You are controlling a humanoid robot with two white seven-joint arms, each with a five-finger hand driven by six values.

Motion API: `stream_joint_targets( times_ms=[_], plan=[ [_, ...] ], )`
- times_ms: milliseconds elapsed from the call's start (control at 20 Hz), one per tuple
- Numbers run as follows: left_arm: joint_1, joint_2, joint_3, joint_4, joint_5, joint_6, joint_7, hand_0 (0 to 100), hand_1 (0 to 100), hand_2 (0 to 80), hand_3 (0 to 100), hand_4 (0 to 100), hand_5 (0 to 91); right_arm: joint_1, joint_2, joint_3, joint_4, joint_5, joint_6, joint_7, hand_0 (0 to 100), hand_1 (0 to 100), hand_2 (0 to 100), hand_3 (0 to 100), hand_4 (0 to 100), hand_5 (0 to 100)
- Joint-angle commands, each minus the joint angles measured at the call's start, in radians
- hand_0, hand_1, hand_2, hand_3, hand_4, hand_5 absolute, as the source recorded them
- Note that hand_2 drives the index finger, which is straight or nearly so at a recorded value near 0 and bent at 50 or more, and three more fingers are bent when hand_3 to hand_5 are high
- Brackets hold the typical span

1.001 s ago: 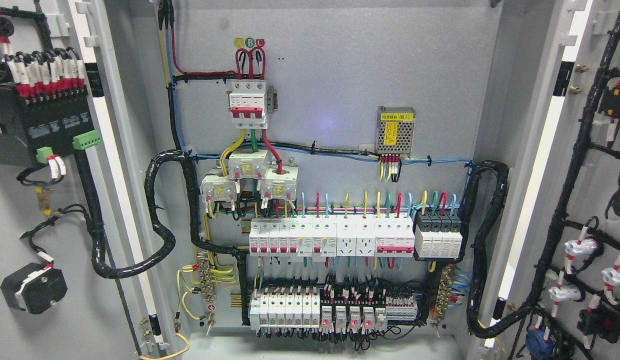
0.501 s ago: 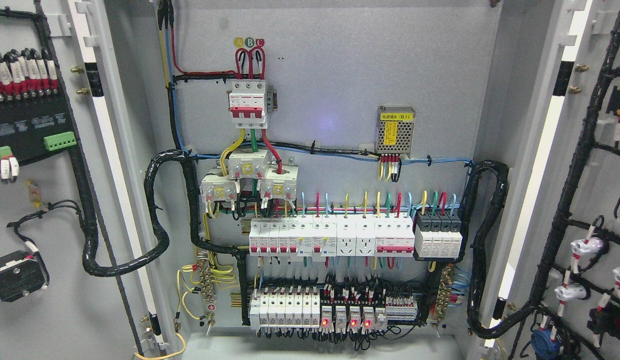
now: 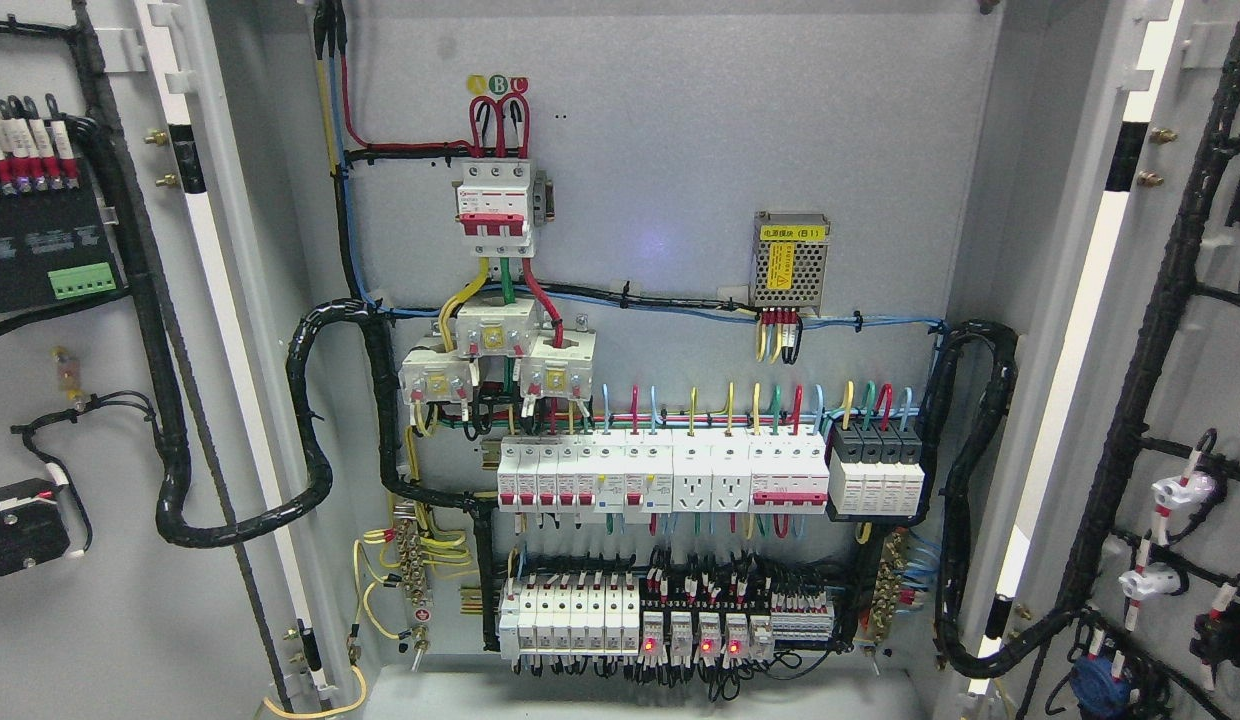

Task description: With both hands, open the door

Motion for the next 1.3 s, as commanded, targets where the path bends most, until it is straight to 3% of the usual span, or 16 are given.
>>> stream_joint_targets(
  times_ms=[0,200,300,501,601,801,951,1252],
  plan=[
    [-0.011,0.053,0.007,0.103,0.001,-0.826,0.005,0,0,0.0,0,0,0.0,-0.004,0.000,-0.052,0.066,-0.003,0.000,-0.001,0,0,0,0,0,0],
    [-0.005,0.045,-0.047,0.023,0.020,-0.826,0.006,0,0,0.0,0,0,0.0,-0.004,-0.002,-0.063,0.067,-0.003,0.000,-0.001,0,0,0,0,0,0],
    [0.002,0.045,-0.100,-0.034,0.058,-0.826,0.006,0,0,0.0,0,0,0.0,-0.004,0.000,-0.064,0.067,-0.004,0.000,-0.001,0,0,0,0,0,0],
    [0.086,0.040,-0.140,-0.210,0.080,-0.824,0.040,0,0,0.0,0,0,0.0,0.003,0.000,-0.060,0.055,-0.009,-0.001,0.001,0,0,0,0,0,0],
    [0.147,0.033,-0.140,-0.323,0.075,-0.824,0.077,0,0,0.0,0,0,0.0,0.013,-0.002,-0.041,0.029,-0.009,-0.003,0.002,0,0,0,0,0,0],
    [0.216,-0.012,-0.177,-0.468,0.054,-0.824,0.074,0,0,0.0,0,0,0.0,0.048,-0.005,0.034,-0.020,-0.007,-0.003,0.006,0,0,0,0,0,0],
    [0.212,-0.024,-0.281,-0.518,-0.021,-0.824,0.077,0,0,0.0,0,0,0.0,0.079,-0.014,0.111,-0.059,-0.006,-0.004,0.010,0,0,0,0,0,0],
    [0.221,-0.113,-0.635,-0.499,-0.308,-0.824,0.074,0,0,0.0,0,0,0.0,0.100,-0.080,0.310,-0.062,0.010,-0.007,0.022,0,0,0,0,0,0]
  ],
)
